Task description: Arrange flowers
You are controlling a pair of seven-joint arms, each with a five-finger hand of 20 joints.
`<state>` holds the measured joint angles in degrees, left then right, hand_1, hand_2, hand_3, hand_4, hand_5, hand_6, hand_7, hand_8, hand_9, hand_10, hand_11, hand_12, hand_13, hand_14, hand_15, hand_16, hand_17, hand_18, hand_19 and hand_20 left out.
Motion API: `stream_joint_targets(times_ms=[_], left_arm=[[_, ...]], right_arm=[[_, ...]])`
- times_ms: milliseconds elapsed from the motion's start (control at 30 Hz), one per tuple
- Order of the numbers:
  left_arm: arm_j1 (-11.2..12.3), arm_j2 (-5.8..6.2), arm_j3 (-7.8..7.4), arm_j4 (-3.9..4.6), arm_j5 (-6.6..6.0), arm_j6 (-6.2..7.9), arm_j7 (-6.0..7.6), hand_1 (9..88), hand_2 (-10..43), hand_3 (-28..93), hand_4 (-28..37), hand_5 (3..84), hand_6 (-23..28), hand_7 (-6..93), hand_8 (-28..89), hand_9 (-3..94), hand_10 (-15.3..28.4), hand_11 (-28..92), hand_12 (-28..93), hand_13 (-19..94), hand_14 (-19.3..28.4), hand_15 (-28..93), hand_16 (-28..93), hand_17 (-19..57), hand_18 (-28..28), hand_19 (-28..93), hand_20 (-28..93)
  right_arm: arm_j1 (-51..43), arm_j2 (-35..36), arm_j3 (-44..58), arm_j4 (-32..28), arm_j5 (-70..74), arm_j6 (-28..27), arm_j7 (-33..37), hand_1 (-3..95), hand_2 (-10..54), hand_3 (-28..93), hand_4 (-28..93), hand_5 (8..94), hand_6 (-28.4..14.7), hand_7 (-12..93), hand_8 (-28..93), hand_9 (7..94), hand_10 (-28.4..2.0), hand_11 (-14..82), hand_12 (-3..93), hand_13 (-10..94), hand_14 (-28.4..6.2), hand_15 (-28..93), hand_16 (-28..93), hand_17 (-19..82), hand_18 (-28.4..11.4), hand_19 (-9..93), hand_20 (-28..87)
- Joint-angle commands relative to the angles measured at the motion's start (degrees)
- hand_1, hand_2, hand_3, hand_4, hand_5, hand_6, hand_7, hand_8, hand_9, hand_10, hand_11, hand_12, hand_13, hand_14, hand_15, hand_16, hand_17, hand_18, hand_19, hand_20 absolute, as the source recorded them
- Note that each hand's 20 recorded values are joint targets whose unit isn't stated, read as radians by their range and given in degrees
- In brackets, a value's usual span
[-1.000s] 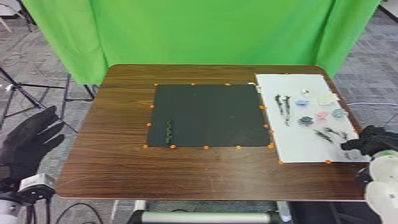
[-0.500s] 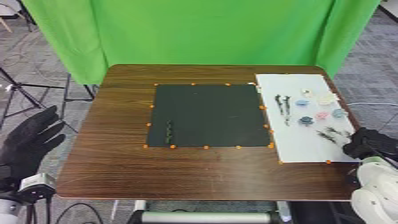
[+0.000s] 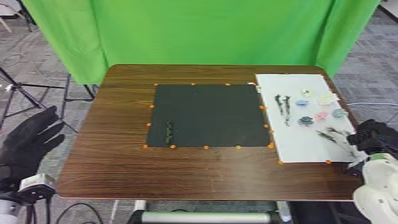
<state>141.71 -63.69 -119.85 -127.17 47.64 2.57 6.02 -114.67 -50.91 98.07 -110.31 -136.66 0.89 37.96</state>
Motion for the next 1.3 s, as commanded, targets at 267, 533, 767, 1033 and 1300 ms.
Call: stream_joint_targets(times_ms=[267,533,767,1033,1300], left_arm=[[1.0,-0.74,-0.10,-0.36,0.09,0.48,0.13,23.8,-4.2,70,-27.4,24.8,2.2,23.5,-11,19.0,9.2,16,19,16,11.3,21,6,-10.3,18.0,38,10],[0.8,-0.73,-0.08,-0.29,0.06,0.41,-0.20,23.8,-4.3,70,-27.4,24.8,2.1,23.4,-11,19.0,9.3,16,19,16,11.3,21,6,-10.3,18.0,38,10],[1.2,-0.57,0.09,-0.34,-0.15,0.95,0.09,23.8,-4.2,70,-27.5,24.8,2.1,23.5,-11,19.1,9.3,16,19,16,11.3,21,6,-10.3,18.0,38,10],[1.3,-0.83,-0.20,-0.44,-0.05,0.75,0.19,23.7,-3.5,71,-27.6,24.8,2.1,23.6,-11,19.1,9.3,16,19,16,11.3,21,6,-10.3,18.0,38,10],[1.1,-0.77,-0.19,-0.40,0.07,0.58,-0.15,23.7,-3.6,71,-27.7,24.9,2.2,23.4,-11,19.0,9.3,17,19,16,11.2,21,6,-10.2,18.0,38,10]], right_arm=[[0.5,-0.5,0.0,-0.9,-1.9,-13.1,2.3,15.8,-9.5,82,-28,43.7,-7.5,55,-20,42.0,-18.5,62.5,50.9,41,-16.5,83,30,8,-22.5,66,50],[2.4,-0.2,-3.7,2.8,-5.1,-8.9,2.4,21.5,-9.5,84,-28,46.8,-5.9,53,-19,45.7,-17.2,61.5,47.9,45,-15.0,81,27,9,-22.1,66,50],[2.1,-0.5,-4.4,3.2,-1.7,-3.5,2.2,41.7,-9.5,82,-28,60.3,1.0,63,13,66.4,-10.0,59.9,59.6,61,-11.6,83,34,16,-21.1,70,48],[2.2,-0.5,-3.5,0.8,-1.7,1.1,0.4,40.8,-9.5,86,-25,65.8,1.0,65,20,71.8,-10.5,67.6,58.4,65,-12.3,88,37,20,-20.9,73,49],[5.7,-0.2,-5.5,-5.6,0.2,5.5,0.2,40.4,-9.5,86,-23,67.4,1.0,65,21,73.7,-10.8,69.1,55.5,67,-12.0,88,37,22,-21.2,74,49]])
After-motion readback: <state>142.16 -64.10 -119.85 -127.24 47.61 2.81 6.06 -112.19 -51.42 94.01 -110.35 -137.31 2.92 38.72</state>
